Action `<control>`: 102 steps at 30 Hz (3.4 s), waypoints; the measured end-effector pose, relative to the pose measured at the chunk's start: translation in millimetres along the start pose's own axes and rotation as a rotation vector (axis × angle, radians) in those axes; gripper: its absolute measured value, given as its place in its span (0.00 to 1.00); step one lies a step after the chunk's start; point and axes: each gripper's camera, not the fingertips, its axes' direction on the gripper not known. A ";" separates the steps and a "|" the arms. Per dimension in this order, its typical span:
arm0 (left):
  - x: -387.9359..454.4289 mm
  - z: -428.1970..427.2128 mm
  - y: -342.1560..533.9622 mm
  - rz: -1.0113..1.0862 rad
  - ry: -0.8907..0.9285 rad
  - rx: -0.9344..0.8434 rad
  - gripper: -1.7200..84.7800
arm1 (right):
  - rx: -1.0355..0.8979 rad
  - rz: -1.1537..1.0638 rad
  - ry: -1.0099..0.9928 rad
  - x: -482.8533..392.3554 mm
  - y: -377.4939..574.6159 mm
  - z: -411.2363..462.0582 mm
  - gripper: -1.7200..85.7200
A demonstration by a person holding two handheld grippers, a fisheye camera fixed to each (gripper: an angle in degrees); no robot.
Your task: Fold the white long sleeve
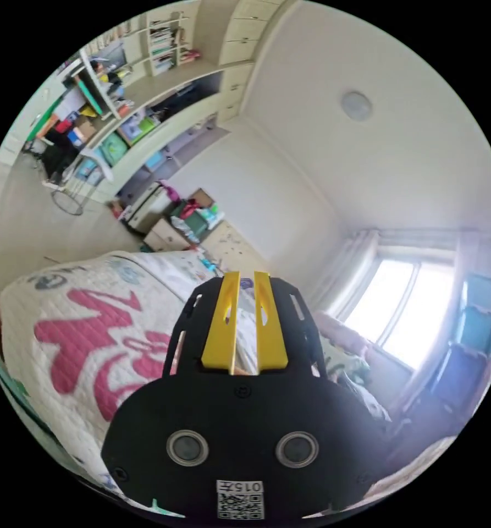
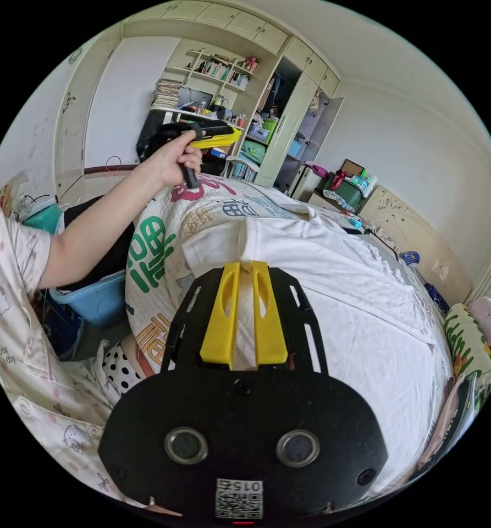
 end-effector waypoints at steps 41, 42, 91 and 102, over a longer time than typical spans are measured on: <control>334.5 350.6 148.1 1.652 0.389 -0.580 0.03 | -0.065 0.141 0.332 104.0 -44.6 -98.1 0.14; 337.4 351.0 147.9 1.648 0.393 -0.576 0.03 | -0.081 0.140 0.343 105.6 -46.7 -94.7 0.14; 267.0 381.4 93.9 1.605 0.396 -0.671 0.11 | -0.294 -0.018 0.038 -35.9 -131.9 -89.0 0.09; 126.6 427.0 -25.0 1.143 -0.047 -0.735 0.14 | -0.119 0.268 0.243 -15.5 -116.6 -178.1 0.01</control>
